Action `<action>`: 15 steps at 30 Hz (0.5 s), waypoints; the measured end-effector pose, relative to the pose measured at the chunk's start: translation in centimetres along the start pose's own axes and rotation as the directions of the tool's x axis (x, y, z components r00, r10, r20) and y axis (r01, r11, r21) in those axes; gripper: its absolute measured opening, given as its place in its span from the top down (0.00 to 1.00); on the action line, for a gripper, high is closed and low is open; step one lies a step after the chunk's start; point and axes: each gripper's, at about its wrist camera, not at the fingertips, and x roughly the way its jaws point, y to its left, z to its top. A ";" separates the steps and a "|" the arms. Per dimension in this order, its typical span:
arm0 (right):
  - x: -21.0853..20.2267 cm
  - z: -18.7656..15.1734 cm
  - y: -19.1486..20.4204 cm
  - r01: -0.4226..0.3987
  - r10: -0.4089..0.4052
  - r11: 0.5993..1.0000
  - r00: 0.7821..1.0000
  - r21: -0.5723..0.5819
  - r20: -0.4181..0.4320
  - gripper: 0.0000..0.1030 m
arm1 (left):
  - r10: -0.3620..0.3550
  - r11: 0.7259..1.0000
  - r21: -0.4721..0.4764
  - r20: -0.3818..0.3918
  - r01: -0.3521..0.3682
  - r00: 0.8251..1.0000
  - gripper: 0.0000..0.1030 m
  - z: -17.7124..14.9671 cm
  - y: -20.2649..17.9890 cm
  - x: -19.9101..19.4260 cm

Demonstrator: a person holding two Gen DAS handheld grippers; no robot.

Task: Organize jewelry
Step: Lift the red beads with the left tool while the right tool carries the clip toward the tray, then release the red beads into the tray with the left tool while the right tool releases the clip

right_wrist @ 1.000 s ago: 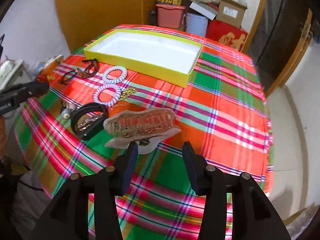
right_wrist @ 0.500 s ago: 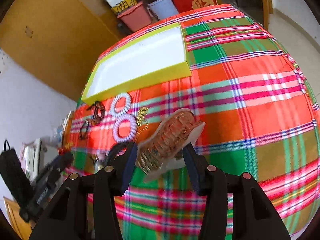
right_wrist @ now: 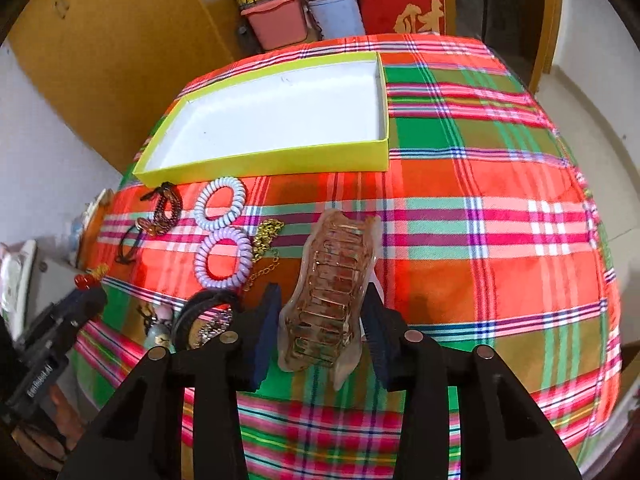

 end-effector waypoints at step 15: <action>-2.4 2.7 0.8 -0.036 0.041 0.997 0.995 -0.063 0.093 0.62 | -0.035 0.998 0.063 0.049 0.032 0.998 0.66 4.7 -1.5 0.8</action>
